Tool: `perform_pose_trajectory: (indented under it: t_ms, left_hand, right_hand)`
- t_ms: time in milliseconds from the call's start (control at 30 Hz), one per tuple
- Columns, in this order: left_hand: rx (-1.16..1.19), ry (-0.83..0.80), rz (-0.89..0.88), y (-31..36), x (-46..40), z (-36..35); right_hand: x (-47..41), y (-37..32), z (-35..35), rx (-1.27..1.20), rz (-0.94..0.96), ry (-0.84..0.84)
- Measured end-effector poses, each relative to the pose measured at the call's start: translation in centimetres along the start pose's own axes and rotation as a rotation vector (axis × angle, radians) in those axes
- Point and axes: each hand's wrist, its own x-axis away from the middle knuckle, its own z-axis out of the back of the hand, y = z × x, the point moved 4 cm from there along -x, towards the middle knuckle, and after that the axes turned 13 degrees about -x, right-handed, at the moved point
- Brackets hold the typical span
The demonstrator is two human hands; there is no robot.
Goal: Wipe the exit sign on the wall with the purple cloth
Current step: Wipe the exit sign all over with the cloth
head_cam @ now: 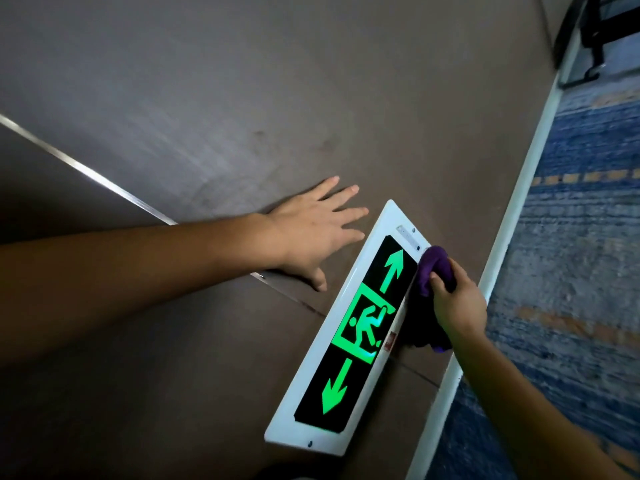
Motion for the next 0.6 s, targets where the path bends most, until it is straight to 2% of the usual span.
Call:
perform_pose_trajectory:
  t_ms: [167,400,600]
  left_hand:
    - [-0.008,-0.015,0.010,0.0,-0.2,0.1]
    - [-0.053,0.009,0.046,-0.4,0.1,-0.2]
    - [-0.048,0.006,0.061,-0.4,0.3,-0.3]
  right_hand:
    - [-0.1,-2.0,-0.1,-0.001,0.050,-0.005]
    - [-0.6,-9.9,-2.2,-0.040,0.330,-0.045]
    - [-2.2,-7.4,-1.7,-0.024,0.199,0.021]
